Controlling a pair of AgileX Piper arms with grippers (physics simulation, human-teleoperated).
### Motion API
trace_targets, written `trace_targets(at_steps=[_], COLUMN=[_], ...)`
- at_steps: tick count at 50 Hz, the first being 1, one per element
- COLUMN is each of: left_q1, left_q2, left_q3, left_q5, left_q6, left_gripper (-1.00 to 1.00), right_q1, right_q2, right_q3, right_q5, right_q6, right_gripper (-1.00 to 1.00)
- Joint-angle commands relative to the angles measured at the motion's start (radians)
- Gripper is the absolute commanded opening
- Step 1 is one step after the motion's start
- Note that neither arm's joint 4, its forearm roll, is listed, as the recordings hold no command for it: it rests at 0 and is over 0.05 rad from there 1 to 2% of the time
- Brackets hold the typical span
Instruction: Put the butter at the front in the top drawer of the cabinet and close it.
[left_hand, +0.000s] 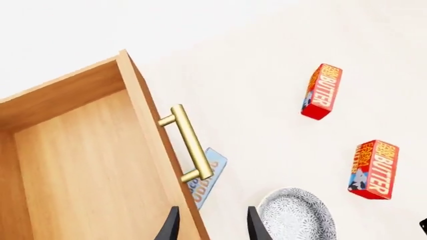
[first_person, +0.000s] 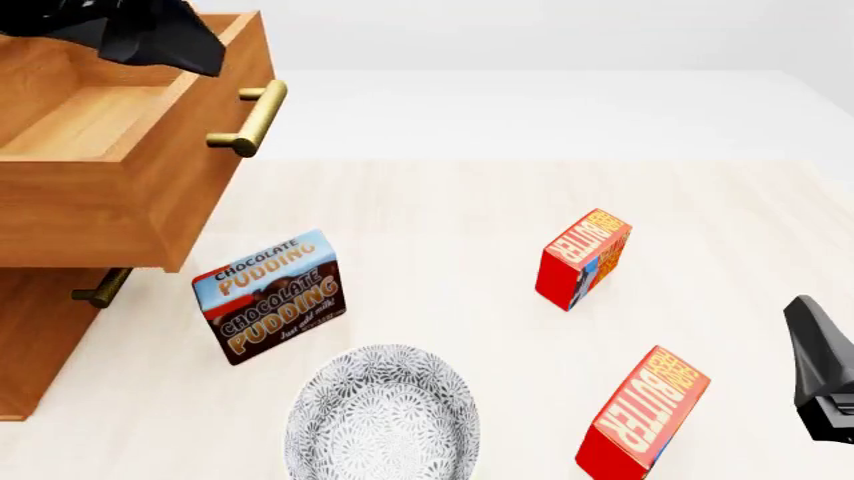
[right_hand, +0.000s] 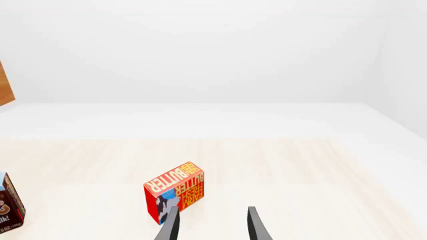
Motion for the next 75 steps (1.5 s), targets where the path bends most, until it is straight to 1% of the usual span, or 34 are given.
trace_targets(at_steps=[1,3,7,8,9,11,12,13,19,22,24,32,35,36,39,43,49,50,58,64,71,72,75], left_q1=[-0.088,-0.103,-0.158,-0.159,-0.164,-0.180,-0.180,-0.188,-0.216,-0.214,-0.240,-0.272,-0.249,-0.276,-0.280,-0.305,-0.324,-0.338,-0.359,-0.377,-0.390,-0.400,-0.406], left_q2=[-0.030,-0.034,-0.039,-0.031,-0.036,-0.034,-0.036,-0.036,-0.007,0.002,0.017,0.067,0.083,0.104,0.123,0.176,0.233,0.253,0.304,0.359,0.418,0.448,0.468], left_q3=[-0.009,-0.005,0.017,0.036,0.032,0.038,0.043,0.041,0.042,0.036,0.038,0.037,0.052,0.036,0.035,0.005,-0.012,-0.021,-0.048,-0.076,-0.101,-0.117,-0.131], left_q5=[-0.045,-0.064,-0.103,-0.102,-0.112,-0.121,-0.125,-0.129,-0.158,-0.173,-0.188,-0.241,-0.265,-0.279,-0.289,-0.311,-0.339,-0.348,-0.383,-0.416,-0.439,-0.445,-0.446], left_q6=[0.032,0.059,0.080,0.083,0.079,0.117,0.101,0.114,0.129,0.137,0.128,0.122,0.165,0.140,0.153,0.148,0.150,0.143,0.139,0.151,0.139,0.133,0.129], left_gripper=[1.00,1.00,1.00,1.00,1.00,1.00,1.00,1.00,1.00,1.00,1.00,1.00,1.00,1.00,1.00,1.00,1.00,1.00,1.00,1.00,1.00,1.00,1.00], right_q1=[0.000,0.000,0.000,0.000,0.000,0.000,0.000,0.000,0.000,0.000,0.000,0.000,0.000,0.000,0.000,0.000,0.000,0.000,0.000,0.000,0.000,0.000,0.000], right_q2=[-0.001,-0.001,-0.001,-0.001,-0.001,-0.001,-0.001,-0.001,-0.001,-0.001,-0.001,-0.001,-0.001,-0.001,-0.001,-0.001,-0.001,-0.001,-0.001,-0.001,-0.001,-0.001,-0.001], right_q3=[0.001,0.001,0.001,0.001,0.001,0.001,0.001,0.001,0.001,0.001,0.001,0.001,0.001,0.001,0.001,0.001,0.001,0.001,0.001,0.001,0.001,0.001,0.001], right_q5=[0.000,0.000,0.000,0.000,0.000,0.000,0.000,0.000,0.000,0.000,0.000,0.000,0.000,0.000,0.000,0.000,0.000,0.000,0.000,0.000,0.000,0.000,0.000], right_q6=[0.000,0.000,0.000,0.000,0.000,0.000,0.000,0.000,0.000,0.000,0.000,0.000,0.000,0.000,0.000,0.000,0.000,0.000,0.000,0.000,0.000,0.000,0.000], right_gripper=[1.00,1.00,1.00,1.00,1.00,1.00,1.00,1.00,1.00,1.00,1.00,1.00,1.00,1.00,1.00,1.00,1.00,1.00,1.00,1.00,1.00,1.00,1.00])
